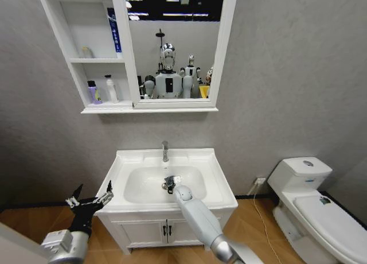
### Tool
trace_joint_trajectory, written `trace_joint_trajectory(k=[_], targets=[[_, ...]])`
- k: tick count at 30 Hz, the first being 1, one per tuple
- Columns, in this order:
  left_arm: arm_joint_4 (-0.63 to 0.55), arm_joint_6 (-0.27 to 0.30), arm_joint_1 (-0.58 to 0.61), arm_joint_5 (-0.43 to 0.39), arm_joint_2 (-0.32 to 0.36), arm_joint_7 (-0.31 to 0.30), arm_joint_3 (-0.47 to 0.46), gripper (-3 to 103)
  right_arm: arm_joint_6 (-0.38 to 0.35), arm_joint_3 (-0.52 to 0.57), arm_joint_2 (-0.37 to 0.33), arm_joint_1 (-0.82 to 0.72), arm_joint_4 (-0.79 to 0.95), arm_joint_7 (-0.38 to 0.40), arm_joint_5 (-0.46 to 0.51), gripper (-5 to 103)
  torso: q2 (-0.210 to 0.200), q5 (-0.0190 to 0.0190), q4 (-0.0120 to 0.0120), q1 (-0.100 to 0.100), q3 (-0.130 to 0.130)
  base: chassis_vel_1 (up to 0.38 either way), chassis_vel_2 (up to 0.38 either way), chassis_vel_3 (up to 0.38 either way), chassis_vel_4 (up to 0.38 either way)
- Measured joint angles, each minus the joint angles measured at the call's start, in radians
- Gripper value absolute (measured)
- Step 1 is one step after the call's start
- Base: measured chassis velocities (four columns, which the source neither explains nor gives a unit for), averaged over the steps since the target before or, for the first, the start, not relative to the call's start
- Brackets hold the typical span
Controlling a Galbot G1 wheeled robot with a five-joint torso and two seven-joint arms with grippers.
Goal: Move facial cleanser and shampoo from washbasin to cabinet, then wipe washbasin with towel.
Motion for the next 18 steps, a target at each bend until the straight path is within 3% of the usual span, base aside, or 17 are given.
trace_joint_trajectory(k=[18], targets=[[0.0,0.0,0.0,0.0,0.0,0.0,0.0,100,-0.02,-0.027,-0.001,-0.032,0.096,0.027,-0.013,5,0.0,0.0,0.0001,0.0,0.0,0.0,0.0,0.0,0.0]])
